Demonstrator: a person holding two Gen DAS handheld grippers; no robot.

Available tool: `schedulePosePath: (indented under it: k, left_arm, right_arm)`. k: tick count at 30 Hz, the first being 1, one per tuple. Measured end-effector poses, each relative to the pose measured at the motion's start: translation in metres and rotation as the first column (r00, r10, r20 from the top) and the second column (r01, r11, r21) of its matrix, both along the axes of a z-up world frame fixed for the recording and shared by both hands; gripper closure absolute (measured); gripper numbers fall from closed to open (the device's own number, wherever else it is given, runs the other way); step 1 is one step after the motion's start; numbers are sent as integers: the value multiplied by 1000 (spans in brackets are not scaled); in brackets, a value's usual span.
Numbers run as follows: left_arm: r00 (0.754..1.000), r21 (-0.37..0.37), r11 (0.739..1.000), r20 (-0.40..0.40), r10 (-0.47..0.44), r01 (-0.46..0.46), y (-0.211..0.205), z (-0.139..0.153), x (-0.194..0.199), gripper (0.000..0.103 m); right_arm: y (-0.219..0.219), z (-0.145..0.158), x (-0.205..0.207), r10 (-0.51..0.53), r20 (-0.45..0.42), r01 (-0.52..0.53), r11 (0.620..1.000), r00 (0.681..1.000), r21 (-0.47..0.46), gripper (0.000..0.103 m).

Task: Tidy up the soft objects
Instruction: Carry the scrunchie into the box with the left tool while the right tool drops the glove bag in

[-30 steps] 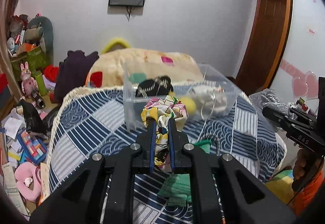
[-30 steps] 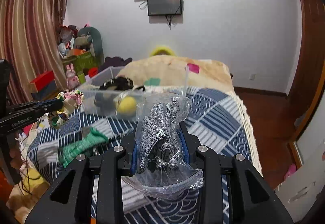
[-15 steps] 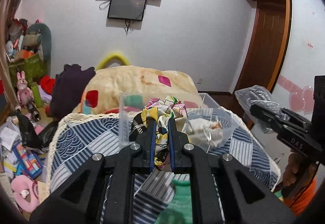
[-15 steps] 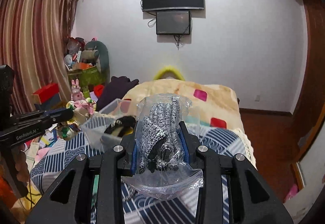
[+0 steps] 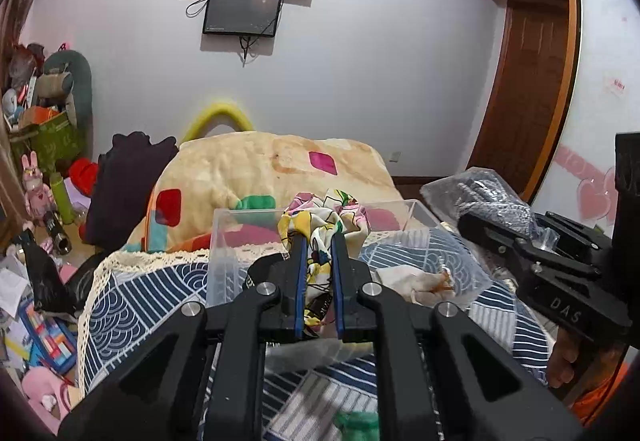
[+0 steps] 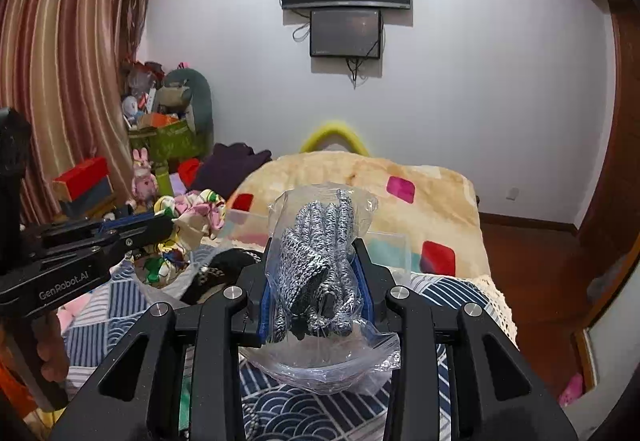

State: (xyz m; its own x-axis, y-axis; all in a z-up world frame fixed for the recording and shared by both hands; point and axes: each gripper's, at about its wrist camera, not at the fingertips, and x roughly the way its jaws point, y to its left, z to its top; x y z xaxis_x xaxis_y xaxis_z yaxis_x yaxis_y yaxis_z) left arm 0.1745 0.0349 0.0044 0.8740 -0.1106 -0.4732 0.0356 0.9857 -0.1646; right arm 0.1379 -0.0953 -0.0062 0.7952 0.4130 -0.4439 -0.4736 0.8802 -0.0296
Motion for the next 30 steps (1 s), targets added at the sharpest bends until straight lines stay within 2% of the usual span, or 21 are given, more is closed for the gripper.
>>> schedulePosePath:
  k: [11,17,24,28,30]
  left_arm:
    - [997,74,996,-62,-45,50,-21,-20,42,92]
    - [988,101,991,-138,-71,85,-31,-39,65,92]
    - [979,131,986,-189,-81,107,-38,-54,74,92]
    - [975,133,984,-203,-89,117,-39,-55,74,75]
    - [976,129,985,-197,-90,117,-39,-53,72,71]
  right_arm:
    - [14,-21,39,5,-109,-11,999,994,-52,73]
    - [18,-35,57,-8,-166,-7,996,986,-94,73]
    - [20,-45,64,-10,-205,-15,993,979,-120,72]
    - [19,-45,65,-17,-217,-11,992,976,-124,70]
    - [18,-44,64,-24,-210,-5,991,977,-132,69]
